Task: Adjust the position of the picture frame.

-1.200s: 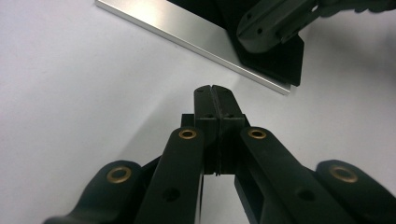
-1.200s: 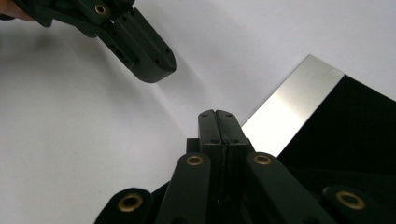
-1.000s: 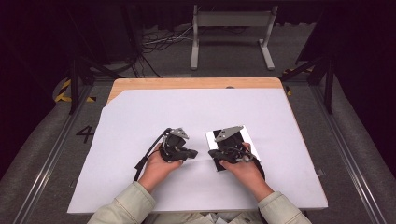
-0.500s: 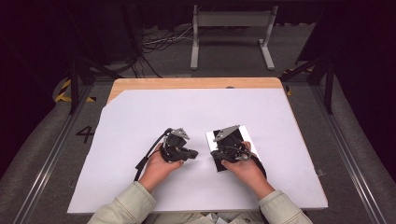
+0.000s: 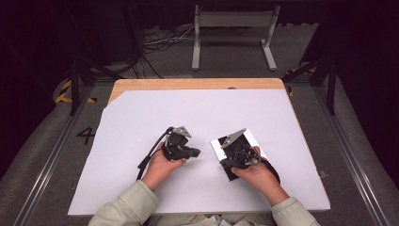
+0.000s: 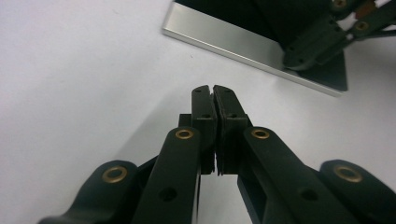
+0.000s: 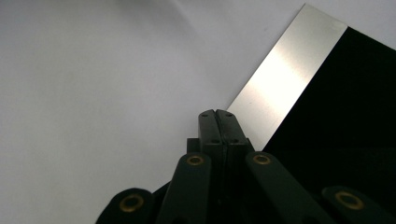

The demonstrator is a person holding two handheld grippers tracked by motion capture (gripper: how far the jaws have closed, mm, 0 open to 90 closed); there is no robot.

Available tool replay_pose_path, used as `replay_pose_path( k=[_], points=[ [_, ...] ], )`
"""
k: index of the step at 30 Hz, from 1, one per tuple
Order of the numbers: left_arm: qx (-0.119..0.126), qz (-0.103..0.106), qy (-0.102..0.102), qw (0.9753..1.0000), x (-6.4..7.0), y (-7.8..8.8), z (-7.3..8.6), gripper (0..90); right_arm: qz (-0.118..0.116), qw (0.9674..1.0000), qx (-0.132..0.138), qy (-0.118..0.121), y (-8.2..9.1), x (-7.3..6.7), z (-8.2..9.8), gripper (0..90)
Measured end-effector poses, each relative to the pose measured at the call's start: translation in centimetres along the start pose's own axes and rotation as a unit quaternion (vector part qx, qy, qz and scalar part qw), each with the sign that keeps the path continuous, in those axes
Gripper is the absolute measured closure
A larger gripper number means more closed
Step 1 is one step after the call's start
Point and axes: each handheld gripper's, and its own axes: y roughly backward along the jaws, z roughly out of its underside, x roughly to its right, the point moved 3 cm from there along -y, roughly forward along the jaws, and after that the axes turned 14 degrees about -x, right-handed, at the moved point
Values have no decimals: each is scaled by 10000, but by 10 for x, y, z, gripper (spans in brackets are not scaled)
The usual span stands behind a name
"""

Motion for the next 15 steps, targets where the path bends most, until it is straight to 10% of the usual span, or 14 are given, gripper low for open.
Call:
replay_pose_path(
  k=[5, 10, 11, 15],
  points=[
    [57, -10, 52, 10000, -2, -2, -4, 881, -66, 9999, -157, 9, 4, -2, 9, 900],
    [142, -99, 113, 9998, -6, -3, -7, 863, -70, 9985, 496, -235, 17, 9, 22, 900],
    [178, -165, 182, 9995, -9, -3, -7, 846, 141, 9938, 916, -614, 32, 24, 30, 900],
    [166, -206, 269, 9993, -12, -3, -7, 852, 445, 9846, 1215, -1178, 47, 50, 41, 900]
  ],
)
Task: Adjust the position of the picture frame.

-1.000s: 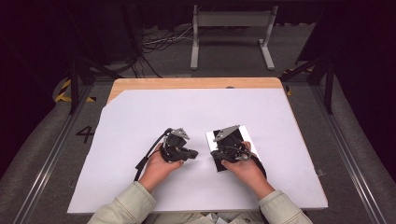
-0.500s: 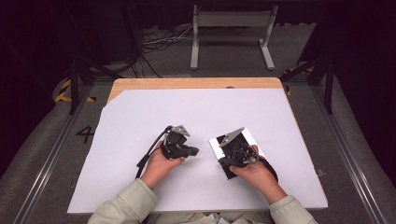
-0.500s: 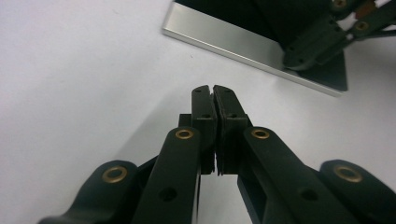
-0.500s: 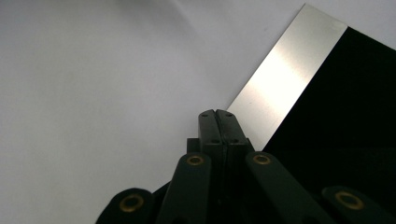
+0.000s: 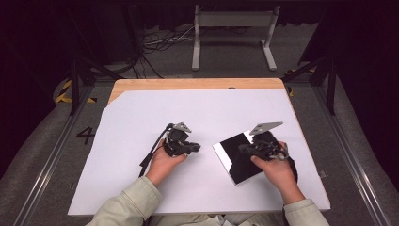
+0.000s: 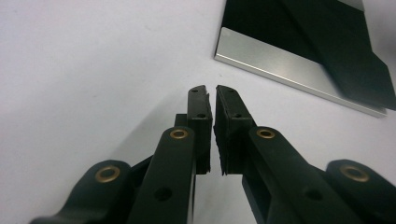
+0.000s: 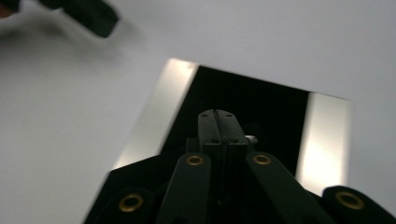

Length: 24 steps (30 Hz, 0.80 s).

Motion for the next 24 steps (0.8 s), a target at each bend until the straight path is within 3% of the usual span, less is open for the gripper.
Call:
replay_pose_path(
  k=[5, 9, 17, 24],
  points=[
    [50, -143, 14, 9999, -1, 5, 2, 851, 400, 9971, 18, -640, -6, 43, -4, 900],
    [119, -240, 11, 9996, -2, 10, 4, 844, 539, 9948, 2, -862, -16, 62, -11, 900],
    [217, -393, 68, 9990, -6, 19, 10, 830, 674, 9918, -222, -1060, -35, 81, -19, 900],
    [211, -402, 93, 9989, -8, 21, 14, 826, 683, 9906, -370, -1130, -43, 90, -22, 900]
  ],
)
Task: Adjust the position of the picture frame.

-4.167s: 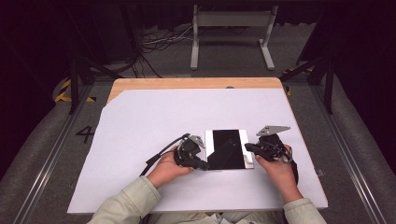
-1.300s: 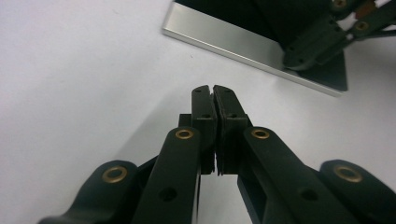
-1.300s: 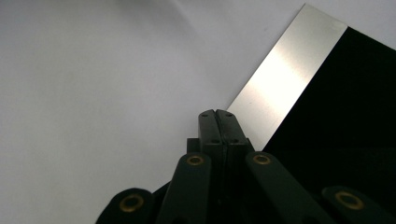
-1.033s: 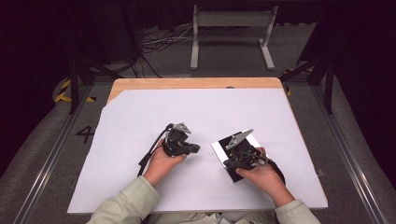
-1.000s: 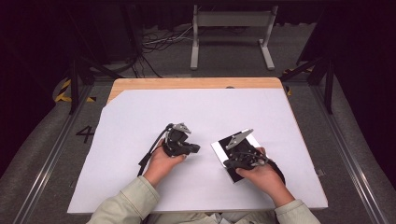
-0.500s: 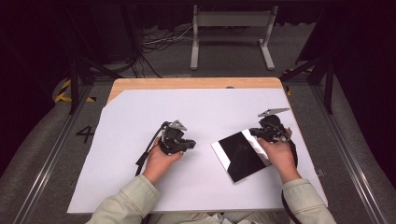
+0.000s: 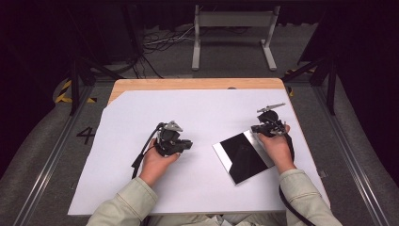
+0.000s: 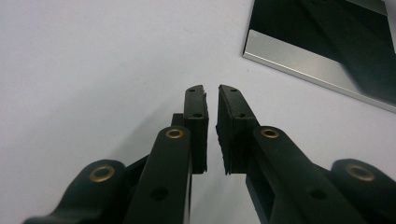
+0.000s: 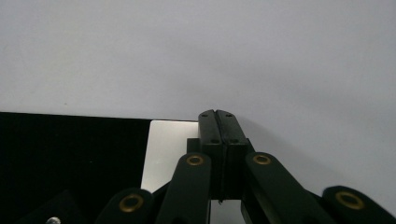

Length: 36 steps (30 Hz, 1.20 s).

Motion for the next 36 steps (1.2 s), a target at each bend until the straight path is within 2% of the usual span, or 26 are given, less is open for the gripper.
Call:
replay_pose_path(
  k=[3, 8, 10, 18, 28, 29, 31, 32, 33, 36],
  points=[
    [-8, -9, 13, 10000, -1, 1, 2, 824, -52, 9999, -108, -9, -6, 2, -1, 900],
    [-33, -20, 1, 10000, -1, 1, 4, 823, -80, 9999, -118, 39, -7, 0, -4, 900],
    [-34, 1, 23, 10000, 0, 1, 4, 822, -18, 9999, -100, 94, -8, -1, -5, 900],
    [-75, 12, 42, 10000, -1, 0, 5, 817, -82, 9998, -26, 186, -12, -8, -11, 900],
    [-75, 6, 21, 10000, -1, 1, 6, 816, -244, 9976, -31, 640, -20, -45, -24, 900],
    [-73, 6, 22, 10000, -1, 1, 6, 816, -534, 9962, -44, 686, -21, -50, -24, 900],
    [-70, 4, 25, 10000, -1, 1, 6, 816, -403, 9954, -59, 866, -22, -60, -24, 900],
    [-70, 4, 25, 10000, -1, 1, 6, 816, -403, 9954, -59, 866, -22, -60, -24, 900],
    [-59, 0, 18, 10000, -1, 1, 5, 816, -409, 9939, -81, 1016, -22, -69, -24, 900],
    [-58, 19, 32, 10000, -1, 1, 5, 817, -458, 9933, 9, 1061, -19, -75, -23, 900]
  ],
)
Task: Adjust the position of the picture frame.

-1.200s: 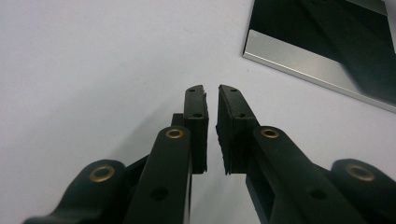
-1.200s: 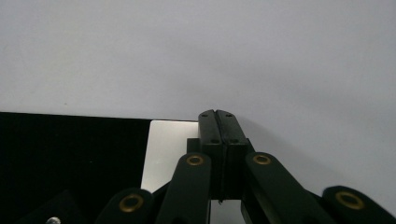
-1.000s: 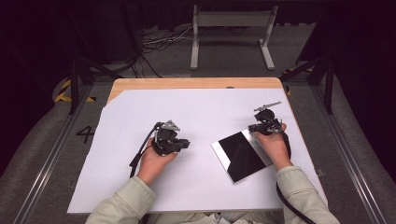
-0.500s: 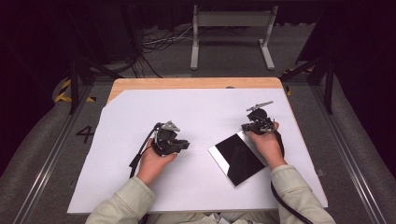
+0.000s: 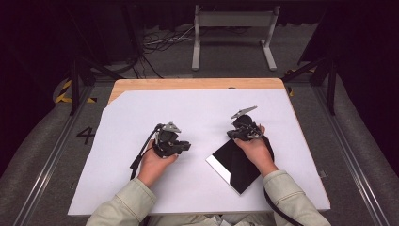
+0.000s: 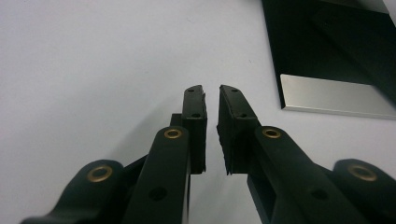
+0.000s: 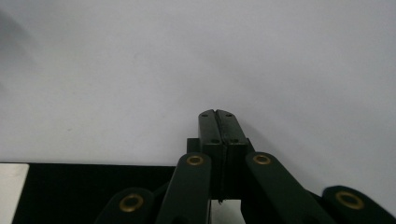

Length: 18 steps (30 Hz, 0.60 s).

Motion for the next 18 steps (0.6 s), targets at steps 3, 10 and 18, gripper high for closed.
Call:
replay_pose_path(
  k=[3, 10, 18],
  points=[
    [-1, -3, -13, 10000, -1, 0, 0, 816, -57, 9999, 103, 67, 6, -5, 0, 900],
    [-18, -10, 4, 10000, 0, -1, 0, 816, -410, 9953, 382, 792, 41, -49, 33, 900],
    [-29, 21, -58, 10000, 2, -2, -1, 824, -635, 9915, 463, 1033, 50, -70, 64, 900]
  ],
)
